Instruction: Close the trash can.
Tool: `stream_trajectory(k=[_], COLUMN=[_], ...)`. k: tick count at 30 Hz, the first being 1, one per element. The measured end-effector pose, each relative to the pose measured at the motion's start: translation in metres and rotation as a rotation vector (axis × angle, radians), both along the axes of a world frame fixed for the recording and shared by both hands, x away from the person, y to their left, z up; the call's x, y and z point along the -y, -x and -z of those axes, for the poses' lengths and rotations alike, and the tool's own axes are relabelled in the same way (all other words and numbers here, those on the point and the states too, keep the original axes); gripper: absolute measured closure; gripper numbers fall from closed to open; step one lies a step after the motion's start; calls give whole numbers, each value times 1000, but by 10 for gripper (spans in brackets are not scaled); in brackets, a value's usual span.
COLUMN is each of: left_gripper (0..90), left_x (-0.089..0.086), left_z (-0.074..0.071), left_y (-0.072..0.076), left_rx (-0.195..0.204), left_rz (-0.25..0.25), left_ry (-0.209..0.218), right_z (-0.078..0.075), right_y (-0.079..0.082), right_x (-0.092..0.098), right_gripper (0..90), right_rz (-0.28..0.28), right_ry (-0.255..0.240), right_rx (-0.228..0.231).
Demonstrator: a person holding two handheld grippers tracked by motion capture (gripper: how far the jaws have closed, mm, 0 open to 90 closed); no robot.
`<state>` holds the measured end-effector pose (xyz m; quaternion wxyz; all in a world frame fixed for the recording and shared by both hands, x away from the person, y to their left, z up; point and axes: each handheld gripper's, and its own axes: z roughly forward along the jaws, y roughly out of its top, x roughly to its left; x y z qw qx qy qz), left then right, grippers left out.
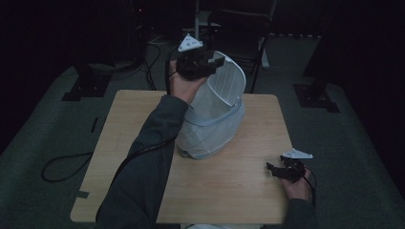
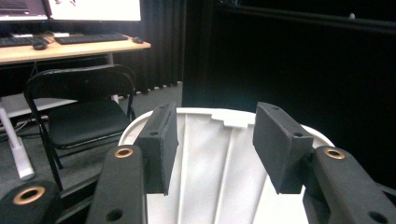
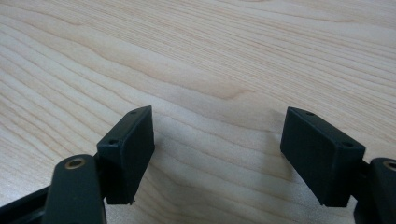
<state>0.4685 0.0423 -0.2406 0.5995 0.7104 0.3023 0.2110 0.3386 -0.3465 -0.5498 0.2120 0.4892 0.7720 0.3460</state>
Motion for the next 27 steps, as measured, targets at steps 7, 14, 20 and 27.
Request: stream_trajectory(k=[7, 14, 20, 27], left_gripper=[580, 619, 615, 607], left_x=[15, 27, 39, 47], left_z=[3, -2, -9, -5], left_y=[-6, -6, -6, -8], left_rx=[-6, 5, 19, 22], left_rz=[-13, 4, 6, -9], left_ry=[-10, 4, -15, -53], right_z=[0, 0, 0, 0], right_y=[0, 0, 0, 0], right_x=[0, 0, 0, 0], right_gripper=[250, 250, 250, 250], right_rz=[0, 0, 0, 0], right_ry=[0, 0, 1, 1], right_rx=[0, 0, 0, 0])
